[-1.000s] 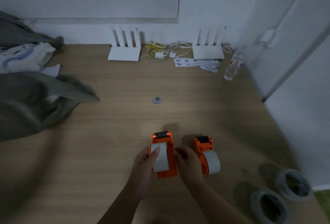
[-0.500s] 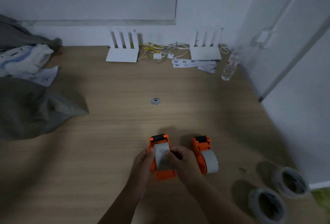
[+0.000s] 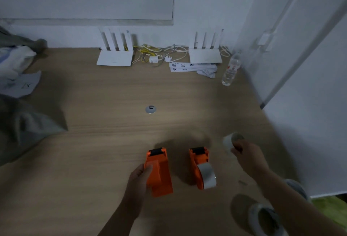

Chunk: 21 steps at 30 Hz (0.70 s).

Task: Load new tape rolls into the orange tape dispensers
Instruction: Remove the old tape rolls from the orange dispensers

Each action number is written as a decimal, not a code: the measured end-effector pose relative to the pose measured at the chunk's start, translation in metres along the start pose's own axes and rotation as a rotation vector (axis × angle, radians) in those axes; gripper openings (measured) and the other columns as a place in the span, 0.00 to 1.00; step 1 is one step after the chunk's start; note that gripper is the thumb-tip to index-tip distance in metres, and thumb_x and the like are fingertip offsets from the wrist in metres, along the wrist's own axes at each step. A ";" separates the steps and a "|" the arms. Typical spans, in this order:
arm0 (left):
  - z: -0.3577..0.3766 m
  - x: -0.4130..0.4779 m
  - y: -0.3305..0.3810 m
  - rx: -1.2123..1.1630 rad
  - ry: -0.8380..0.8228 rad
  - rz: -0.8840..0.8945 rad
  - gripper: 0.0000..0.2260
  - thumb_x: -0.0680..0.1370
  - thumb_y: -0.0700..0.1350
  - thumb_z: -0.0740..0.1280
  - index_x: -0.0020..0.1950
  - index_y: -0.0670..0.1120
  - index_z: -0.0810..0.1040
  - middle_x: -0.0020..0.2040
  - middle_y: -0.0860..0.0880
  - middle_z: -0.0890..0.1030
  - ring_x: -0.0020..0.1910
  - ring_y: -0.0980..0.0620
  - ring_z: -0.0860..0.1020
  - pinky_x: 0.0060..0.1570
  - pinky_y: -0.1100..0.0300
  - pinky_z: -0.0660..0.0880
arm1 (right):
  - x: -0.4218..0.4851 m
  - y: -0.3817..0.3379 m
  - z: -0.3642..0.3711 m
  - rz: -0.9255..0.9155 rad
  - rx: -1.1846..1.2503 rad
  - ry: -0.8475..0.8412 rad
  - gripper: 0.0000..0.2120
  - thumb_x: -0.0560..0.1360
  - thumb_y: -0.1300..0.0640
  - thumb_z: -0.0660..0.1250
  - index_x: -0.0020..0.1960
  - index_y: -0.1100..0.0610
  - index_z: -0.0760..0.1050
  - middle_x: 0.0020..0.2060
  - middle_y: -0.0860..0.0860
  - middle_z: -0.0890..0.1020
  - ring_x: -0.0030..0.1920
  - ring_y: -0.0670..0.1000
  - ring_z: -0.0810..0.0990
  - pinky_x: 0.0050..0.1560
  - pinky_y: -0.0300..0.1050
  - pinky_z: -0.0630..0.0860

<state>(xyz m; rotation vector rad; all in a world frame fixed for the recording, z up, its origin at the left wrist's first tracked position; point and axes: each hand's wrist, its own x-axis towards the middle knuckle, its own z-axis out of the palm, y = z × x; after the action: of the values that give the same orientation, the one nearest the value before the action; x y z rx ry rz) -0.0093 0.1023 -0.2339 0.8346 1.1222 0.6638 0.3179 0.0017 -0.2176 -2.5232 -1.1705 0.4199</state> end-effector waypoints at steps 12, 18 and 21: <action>-0.002 0.023 -0.018 0.046 0.034 -0.048 0.09 0.79 0.43 0.63 0.50 0.41 0.83 0.39 0.44 0.84 0.38 0.47 0.79 0.39 0.55 0.71 | 0.052 0.070 0.028 -0.012 -0.439 -0.203 0.10 0.76 0.56 0.63 0.55 0.53 0.80 0.56 0.54 0.82 0.55 0.58 0.81 0.49 0.48 0.77; -0.003 0.024 -0.026 0.032 0.036 -0.043 0.09 0.79 0.40 0.62 0.50 0.39 0.82 0.38 0.44 0.83 0.33 0.51 0.78 0.33 0.59 0.72 | 0.047 0.071 0.034 -0.011 -0.423 -0.199 0.10 0.75 0.57 0.64 0.54 0.54 0.79 0.53 0.56 0.82 0.51 0.60 0.82 0.45 0.50 0.79; -0.006 0.023 -0.030 0.044 0.021 -0.051 0.09 0.79 0.41 0.62 0.51 0.39 0.81 0.37 0.45 0.83 0.34 0.50 0.77 0.29 0.61 0.73 | 0.041 0.060 0.034 -0.013 -0.398 -0.087 0.11 0.70 0.56 0.71 0.51 0.57 0.78 0.51 0.59 0.81 0.49 0.63 0.82 0.42 0.52 0.79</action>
<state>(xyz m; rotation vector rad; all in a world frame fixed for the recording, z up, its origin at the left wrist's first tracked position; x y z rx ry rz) -0.0060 0.1062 -0.2722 0.8350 1.1770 0.6091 0.3712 0.0028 -0.2779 -2.8530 -1.4233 0.3213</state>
